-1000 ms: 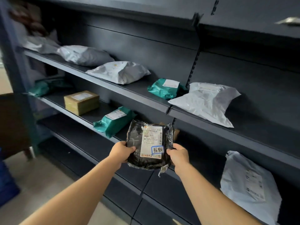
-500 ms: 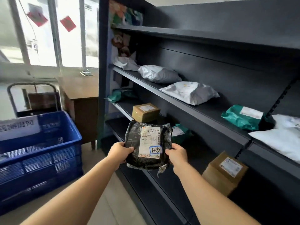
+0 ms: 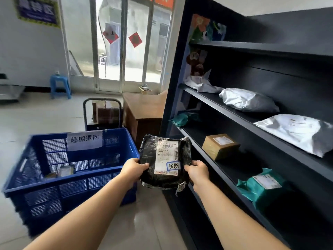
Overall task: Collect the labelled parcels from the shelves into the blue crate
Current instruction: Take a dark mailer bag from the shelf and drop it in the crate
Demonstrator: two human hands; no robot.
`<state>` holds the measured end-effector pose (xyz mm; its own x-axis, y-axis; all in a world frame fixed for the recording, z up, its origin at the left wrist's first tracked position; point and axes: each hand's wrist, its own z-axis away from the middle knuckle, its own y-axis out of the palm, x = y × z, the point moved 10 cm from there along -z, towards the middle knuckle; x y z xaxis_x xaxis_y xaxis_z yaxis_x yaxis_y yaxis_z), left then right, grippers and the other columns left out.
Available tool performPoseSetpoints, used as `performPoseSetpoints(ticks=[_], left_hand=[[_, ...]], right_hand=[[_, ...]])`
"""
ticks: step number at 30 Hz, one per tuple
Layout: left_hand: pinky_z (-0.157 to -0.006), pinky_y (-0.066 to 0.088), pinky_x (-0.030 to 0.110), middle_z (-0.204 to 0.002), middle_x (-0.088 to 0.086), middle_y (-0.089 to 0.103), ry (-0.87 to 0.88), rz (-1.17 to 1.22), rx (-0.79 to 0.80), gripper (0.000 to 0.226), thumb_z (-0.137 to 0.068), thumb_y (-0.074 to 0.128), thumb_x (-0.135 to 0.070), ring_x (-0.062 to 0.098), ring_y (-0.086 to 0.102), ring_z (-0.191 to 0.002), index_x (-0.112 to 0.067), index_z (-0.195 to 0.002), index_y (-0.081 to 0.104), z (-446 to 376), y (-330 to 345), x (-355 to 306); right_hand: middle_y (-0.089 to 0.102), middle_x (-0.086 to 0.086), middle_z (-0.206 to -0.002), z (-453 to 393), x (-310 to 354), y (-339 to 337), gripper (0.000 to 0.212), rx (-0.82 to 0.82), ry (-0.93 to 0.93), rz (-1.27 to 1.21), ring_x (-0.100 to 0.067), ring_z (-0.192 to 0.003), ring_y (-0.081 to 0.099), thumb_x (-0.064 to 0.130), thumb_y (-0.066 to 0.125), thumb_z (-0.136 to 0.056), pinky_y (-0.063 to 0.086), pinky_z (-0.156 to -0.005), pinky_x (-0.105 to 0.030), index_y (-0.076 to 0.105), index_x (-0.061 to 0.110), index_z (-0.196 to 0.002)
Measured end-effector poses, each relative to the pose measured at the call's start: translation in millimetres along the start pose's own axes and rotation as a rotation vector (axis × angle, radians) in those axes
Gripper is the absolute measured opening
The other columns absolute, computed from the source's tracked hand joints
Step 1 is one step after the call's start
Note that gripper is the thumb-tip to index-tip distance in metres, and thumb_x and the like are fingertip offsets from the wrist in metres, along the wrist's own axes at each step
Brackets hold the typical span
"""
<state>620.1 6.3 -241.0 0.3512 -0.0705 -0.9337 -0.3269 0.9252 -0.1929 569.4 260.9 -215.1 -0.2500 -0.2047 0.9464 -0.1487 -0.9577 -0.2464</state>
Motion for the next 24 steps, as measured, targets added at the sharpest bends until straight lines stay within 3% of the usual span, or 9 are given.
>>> performPoseSetpoints(ticks=[15,18,22,24], left_hand=[[-0.084,0.058,0.044,-0.1,0.012,0.07,-0.109,0.117,-0.213,0.019,-0.088,0.064,-0.017,0.028,0.068,-0.093,-0.006,-0.104,0.063,-124,-139,22],[-0.076,0.057,0.037,-0.099,0.016,0.07,-0.117,0.126,-0.273,0.017,-0.089,0.062,-0.015,0.029,0.068,-0.089,-0.004,-0.102,0.063,-152,-159,15],[-0.075,0.059,0.043,-0.097,0.017,0.07,-0.143,0.165,-0.321,0.015,-0.09,0.061,-0.014,0.034,0.069,-0.091,-0.003,-0.1,0.062,-186,-184,10],[-0.062,0.057,0.036,-0.097,0.017,0.07,-0.14,0.186,-0.354,0.017,-0.089,0.062,-0.013,0.032,0.068,-0.087,-0.002,-0.102,0.063,-203,-197,9]], right_hand=[[0.064,-0.005,-0.081,-91,41,223,0.015,0.253,-0.042,0.062,-0.022,-0.079,0.059,0.005,0.063,-0.084,0.047,-0.07,-0.031,0.057,0.017,-0.076],[0.066,-0.006,-0.082,-118,55,265,0.016,0.305,-0.055,0.085,-0.023,-0.079,0.059,0.006,0.063,-0.081,0.049,-0.072,-0.035,0.056,0.017,-0.071],[0.067,-0.007,-0.084,-149,77,317,0.016,0.371,-0.092,0.138,-0.023,-0.078,0.058,0.008,0.065,-0.079,0.049,-0.071,-0.035,0.056,0.018,-0.07],[0.066,-0.006,-0.083,-161,90,342,0.016,0.411,-0.114,0.15,-0.021,-0.076,0.056,0.009,0.065,-0.081,0.045,-0.066,-0.032,0.056,0.019,-0.071]])
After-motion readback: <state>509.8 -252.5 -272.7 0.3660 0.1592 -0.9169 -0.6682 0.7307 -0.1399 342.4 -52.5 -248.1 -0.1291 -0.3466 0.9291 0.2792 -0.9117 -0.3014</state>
